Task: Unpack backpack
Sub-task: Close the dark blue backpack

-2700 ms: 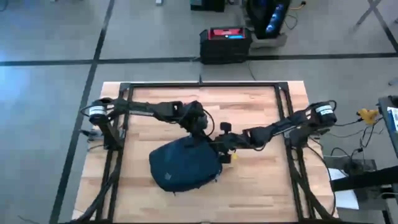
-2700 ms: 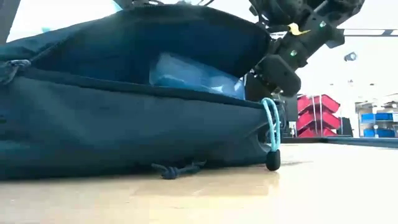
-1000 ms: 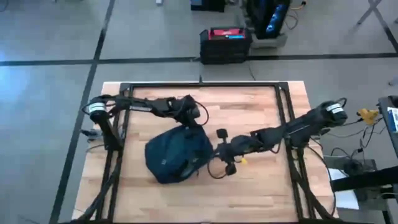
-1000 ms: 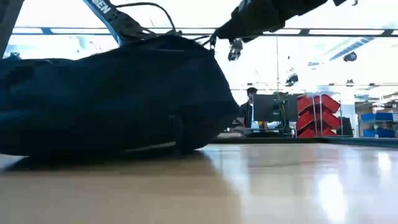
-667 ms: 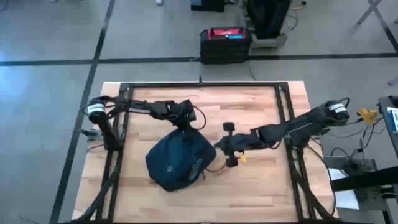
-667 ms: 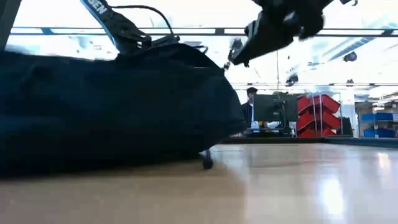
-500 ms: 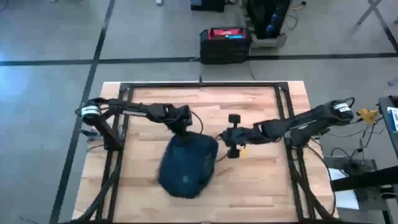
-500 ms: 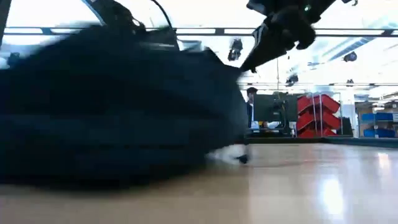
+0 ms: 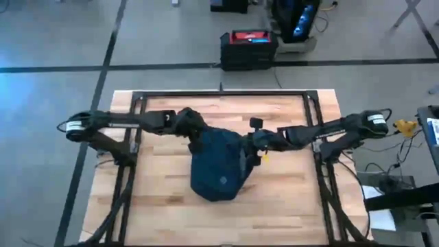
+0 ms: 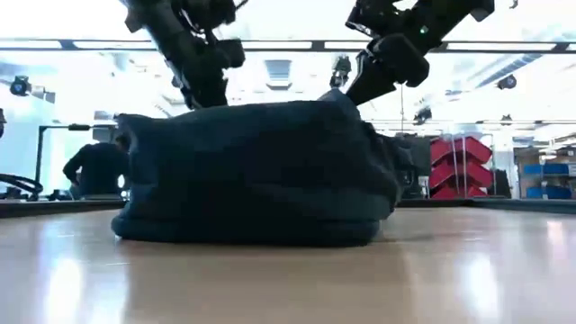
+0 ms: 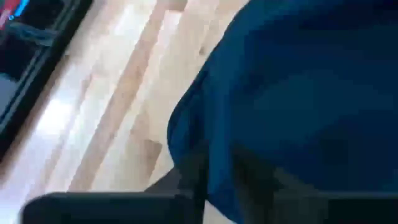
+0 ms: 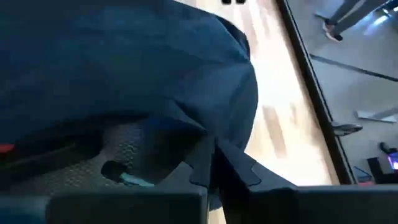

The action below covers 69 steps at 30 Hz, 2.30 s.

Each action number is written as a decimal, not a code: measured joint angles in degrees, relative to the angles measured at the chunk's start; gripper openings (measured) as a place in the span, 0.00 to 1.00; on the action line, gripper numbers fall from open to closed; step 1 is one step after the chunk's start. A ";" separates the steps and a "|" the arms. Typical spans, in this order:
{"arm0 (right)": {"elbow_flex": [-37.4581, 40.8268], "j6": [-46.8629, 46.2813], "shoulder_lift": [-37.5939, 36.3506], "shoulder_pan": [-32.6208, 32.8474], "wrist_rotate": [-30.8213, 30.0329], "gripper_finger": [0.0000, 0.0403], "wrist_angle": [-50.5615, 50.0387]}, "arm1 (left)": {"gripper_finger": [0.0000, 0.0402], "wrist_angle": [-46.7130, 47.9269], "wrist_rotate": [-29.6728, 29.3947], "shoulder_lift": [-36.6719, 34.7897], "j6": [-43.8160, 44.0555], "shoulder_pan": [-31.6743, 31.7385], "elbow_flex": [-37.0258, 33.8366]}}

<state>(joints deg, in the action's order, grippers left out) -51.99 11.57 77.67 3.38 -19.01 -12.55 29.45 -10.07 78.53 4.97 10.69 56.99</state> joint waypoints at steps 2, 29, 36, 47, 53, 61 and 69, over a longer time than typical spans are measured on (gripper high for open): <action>0.00 0.21 0.00 0.00 0.22 0.00 0.21 | 0.28 -2.05 0.15 -0.14 -0.65 0.33 -0.02; 2.94 -6.90 -1.72 0.09 -0.40 0.00 -19.18 | 0.44 -37.50 36.51 34.87 -12.90 6.13 16.91; 4.42 -7.07 -1.60 -0.02 -0.52 0.00 -18.41 | 0.44 -36.79 42.98 35.55 -11.74 6.08 17.42; 4.48 -6.03 -1.60 -0.02 -0.56 0.00 -15.45 | 0.49 -41.52 42.78 42.12 -6.60 6.11 17.45; 4.48 -6.07 -1.60 -0.02 -0.54 0.00 -15.39 | 0.40 -41.26 42.45 42.81 -6.76 6.02 17.42; 4.48 -8.10 -2.85 1.04 -0.73 0.00 -15.39 | 0.02 -40.83 40.31 42.75 -7.41 6.20 17.37; 4.64 -13.19 -2.76 5.89 -0.62 0.00 -15.43 | 0.00 -38.85 38.42 39.76 -8.00 8.41 17.11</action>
<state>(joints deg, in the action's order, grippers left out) -47.35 -1.61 74.91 9.27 -19.64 -27.98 -9.40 28.36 118.29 -3.03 19.10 74.11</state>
